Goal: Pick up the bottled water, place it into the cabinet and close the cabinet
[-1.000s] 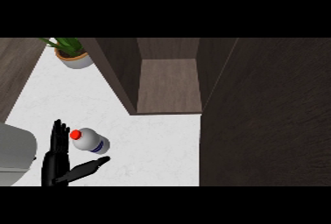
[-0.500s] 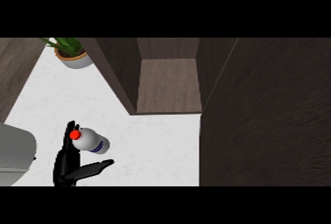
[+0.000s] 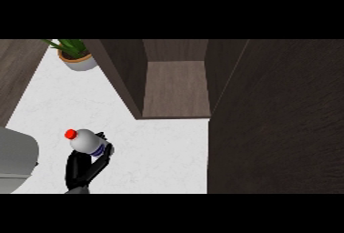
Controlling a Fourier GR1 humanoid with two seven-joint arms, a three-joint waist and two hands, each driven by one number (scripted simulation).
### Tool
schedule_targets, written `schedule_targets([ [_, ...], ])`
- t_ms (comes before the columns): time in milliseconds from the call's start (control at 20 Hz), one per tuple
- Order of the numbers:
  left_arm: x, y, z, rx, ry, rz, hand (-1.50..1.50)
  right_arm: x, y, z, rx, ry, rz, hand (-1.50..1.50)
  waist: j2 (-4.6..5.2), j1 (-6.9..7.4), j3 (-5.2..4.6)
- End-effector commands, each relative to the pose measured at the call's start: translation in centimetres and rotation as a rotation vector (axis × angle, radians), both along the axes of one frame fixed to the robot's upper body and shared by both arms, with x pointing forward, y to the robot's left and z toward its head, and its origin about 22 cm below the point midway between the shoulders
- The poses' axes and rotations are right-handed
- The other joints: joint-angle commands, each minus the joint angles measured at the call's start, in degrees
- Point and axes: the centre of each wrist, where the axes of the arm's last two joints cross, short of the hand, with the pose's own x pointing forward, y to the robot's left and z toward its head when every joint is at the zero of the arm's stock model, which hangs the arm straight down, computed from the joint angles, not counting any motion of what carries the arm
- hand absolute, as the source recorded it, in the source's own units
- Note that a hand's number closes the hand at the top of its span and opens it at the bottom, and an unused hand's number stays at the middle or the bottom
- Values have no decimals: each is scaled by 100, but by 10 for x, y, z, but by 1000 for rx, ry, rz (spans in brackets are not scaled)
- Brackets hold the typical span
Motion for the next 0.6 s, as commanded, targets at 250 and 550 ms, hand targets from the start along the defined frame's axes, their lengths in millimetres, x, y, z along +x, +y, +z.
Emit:
schedule_targets([
  [250, 9, 9, -8, -94, -46, 23, 150, -9, -3, 22, 39, -46, 9, -150, -6, -8, 3],
  [550, 10, -25, -13, -126, -102, -109, 150, -8, 12, 24, 36, -49, -4, -150, -6, 1, 0],
])
